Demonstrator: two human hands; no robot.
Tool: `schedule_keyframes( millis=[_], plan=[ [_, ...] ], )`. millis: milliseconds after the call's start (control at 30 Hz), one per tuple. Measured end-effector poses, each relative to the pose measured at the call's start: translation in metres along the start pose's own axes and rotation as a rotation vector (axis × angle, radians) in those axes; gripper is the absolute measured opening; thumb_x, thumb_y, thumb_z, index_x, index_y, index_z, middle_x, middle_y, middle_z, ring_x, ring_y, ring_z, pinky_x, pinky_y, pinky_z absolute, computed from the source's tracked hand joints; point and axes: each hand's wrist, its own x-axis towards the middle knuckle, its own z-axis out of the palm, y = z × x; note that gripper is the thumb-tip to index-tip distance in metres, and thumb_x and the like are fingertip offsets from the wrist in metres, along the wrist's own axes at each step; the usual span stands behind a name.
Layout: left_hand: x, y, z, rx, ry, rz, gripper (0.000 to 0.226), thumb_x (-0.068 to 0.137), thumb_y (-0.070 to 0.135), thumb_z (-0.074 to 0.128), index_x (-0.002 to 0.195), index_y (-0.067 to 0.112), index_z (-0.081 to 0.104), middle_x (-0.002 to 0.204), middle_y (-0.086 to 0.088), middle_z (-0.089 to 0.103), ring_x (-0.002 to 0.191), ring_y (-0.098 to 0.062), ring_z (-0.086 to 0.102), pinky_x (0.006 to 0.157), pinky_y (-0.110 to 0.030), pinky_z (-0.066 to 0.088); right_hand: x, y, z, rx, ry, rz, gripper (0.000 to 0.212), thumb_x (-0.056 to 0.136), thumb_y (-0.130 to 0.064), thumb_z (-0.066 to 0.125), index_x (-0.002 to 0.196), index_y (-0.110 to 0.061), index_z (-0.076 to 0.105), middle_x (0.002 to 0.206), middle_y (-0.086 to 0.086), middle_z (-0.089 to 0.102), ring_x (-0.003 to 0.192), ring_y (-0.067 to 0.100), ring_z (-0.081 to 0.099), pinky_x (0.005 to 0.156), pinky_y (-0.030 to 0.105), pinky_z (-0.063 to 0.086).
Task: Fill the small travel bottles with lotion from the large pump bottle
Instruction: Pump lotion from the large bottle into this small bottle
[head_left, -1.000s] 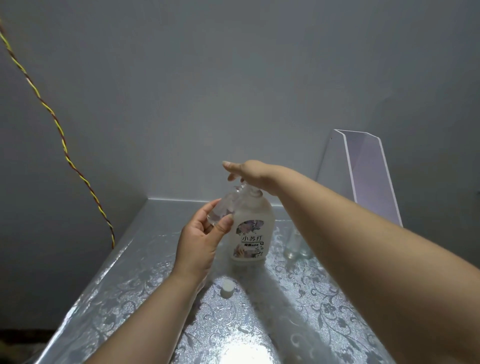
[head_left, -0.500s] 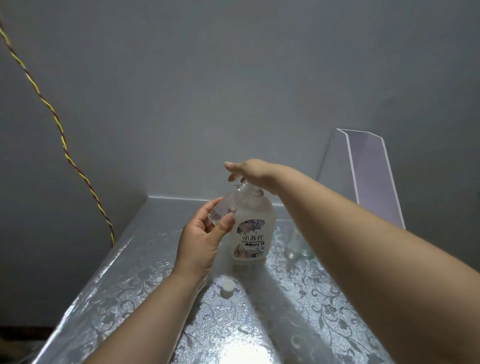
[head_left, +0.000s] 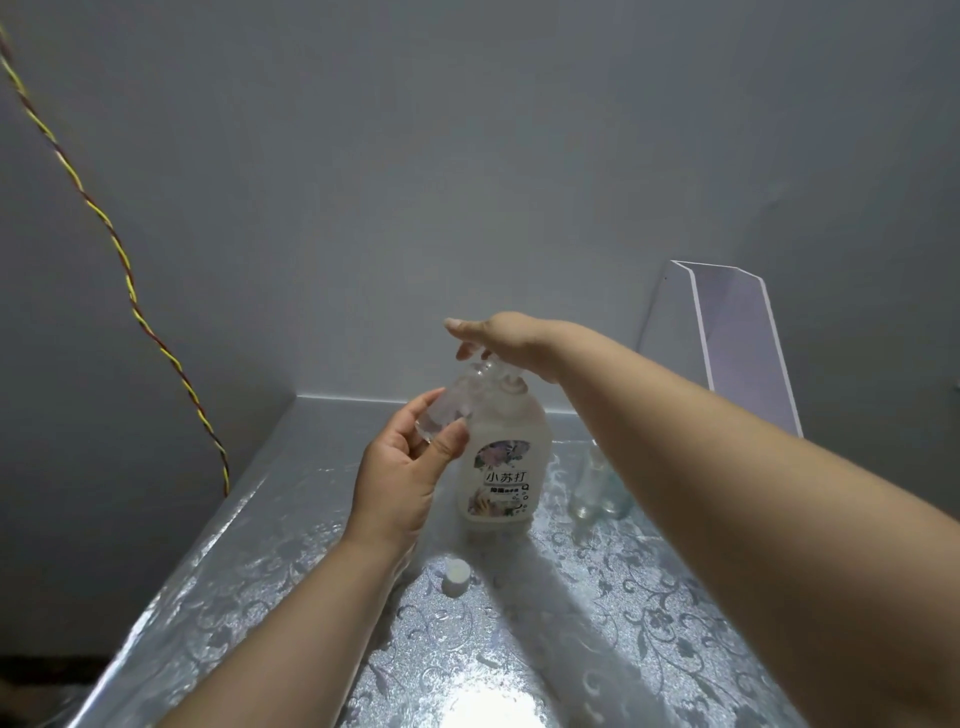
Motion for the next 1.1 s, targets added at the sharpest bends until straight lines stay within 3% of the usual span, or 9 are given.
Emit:
schedule_keyframes(
  millis=[67, 200, 367, 567, 767, 900, 1000, 1100],
  plan=[
    [-0.002, -0.002, 0.001, -0.003, -0.001, -0.009, 0.05, 0.069, 0.025, 0.073, 0.117, 0.024, 0.062, 0.077, 0.011, 0.071, 0.082, -0.007, 0.067, 0.072, -0.015, 0.051, 0.003, 0.003, 0.005, 0.007, 0.002, 0.004, 0.059, 0.099, -0.05, 0.034, 0.131, -0.005, 0.055, 0.148, 0.012, 0.04, 0.139, 0.025, 0.034, 0.109, 0.036, 0.026],
    [-0.007, -0.005, 0.001, -0.017, 0.015, -0.031, 0.048, 0.07, 0.022, 0.073, 0.117, 0.024, 0.062, 0.084, 0.008, 0.075, 0.08, -0.004, 0.069, 0.068, -0.014, 0.052, 0.007, 0.006, 0.013, 0.039, 0.011, 0.011, 0.059, 0.098, -0.051, 0.036, 0.128, -0.005, 0.057, 0.144, 0.012, 0.044, 0.135, 0.025, 0.039, 0.092, 0.032, 0.031],
    [-0.005, 0.001, 0.002, -0.01, 0.012, -0.015, 0.048, 0.069, 0.025, 0.073, 0.116, 0.025, 0.063, 0.084, 0.009, 0.075, 0.082, -0.006, 0.069, 0.072, -0.015, 0.052, 0.001, 0.001, 0.002, 0.016, -0.003, -0.001, 0.063, 0.098, -0.053, 0.033, 0.135, -0.005, 0.05, 0.147, 0.011, 0.04, 0.138, 0.024, 0.034, 0.11, 0.037, 0.027],
    [-0.001, 0.005, 0.003, -0.006, 0.016, -0.001, 0.053, 0.069, 0.026, 0.073, 0.121, 0.022, 0.061, 0.082, 0.01, 0.074, 0.081, -0.005, 0.068, 0.077, -0.018, 0.053, 0.002, -0.002, -0.004, -0.013, 0.011, -0.008, 0.061, 0.099, -0.051, 0.032, 0.135, -0.005, 0.05, 0.144, 0.011, 0.042, 0.135, 0.025, 0.038, 0.096, 0.031, 0.029],
    [-0.005, -0.003, 0.004, -0.017, 0.016, -0.043, 0.05, 0.071, 0.024, 0.073, 0.119, 0.025, 0.062, 0.097, 0.003, 0.076, 0.088, -0.009, 0.07, 0.073, -0.018, 0.053, 0.005, 0.005, 0.006, 0.019, 0.015, -0.003, 0.06, 0.098, -0.05, 0.036, 0.129, -0.003, 0.057, 0.146, 0.011, 0.043, 0.137, 0.026, 0.036, 0.105, 0.037, 0.029],
    [-0.007, -0.005, 0.003, 0.003, 0.031, -0.061, 0.06, 0.07, 0.031, 0.075, 0.127, 0.023, 0.06, 0.099, 0.0, 0.075, 0.092, -0.015, 0.07, 0.075, -0.021, 0.053, 0.003, 0.006, 0.01, 0.034, 0.018, 0.0, 0.059, 0.098, -0.049, 0.036, 0.13, -0.003, 0.055, 0.144, 0.012, 0.044, 0.136, 0.026, 0.038, 0.105, 0.037, 0.03],
    [-0.006, -0.001, 0.005, -0.013, 0.038, -0.057, 0.06, 0.068, 0.03, 0.075, 0.126, 0.021, 0.06, 0.093, 0.002, 0.076, 0.087, -0.014, 0.071, 0.075, -0.021, 0.053, -0.005, 0.001, 0.003, 0.008, 0.021, -0.007, 0.061, 0.099, -0.05, 0.033, 0.133, -0.004, 0.052, 0.144, 0.012, 0.043, 0.137, 0.026, 0.036, 0.108, 0.037, 0.028],
    [-0.003, 0.004, 0.006, -0.027, 0.039, -0.053, 0.059, 0.062, 0.033, 0.077, 0.119, 0.025, 0.063, 0.087, 0.001, 0.075, 0.084, -0.016, 0.07, 0.083, -0.029, 0.052, -0.009, -0.004, -0.005, -0.027, 0.007, -0.004, 0.063, 0.1, -0.051, 0.029, 0.137, -0.003, 0.048, 0.147, 0.013, 0.039, 0.137, 0.025, 0.035, 0.101, 0.033, 0.029]
  ],
)
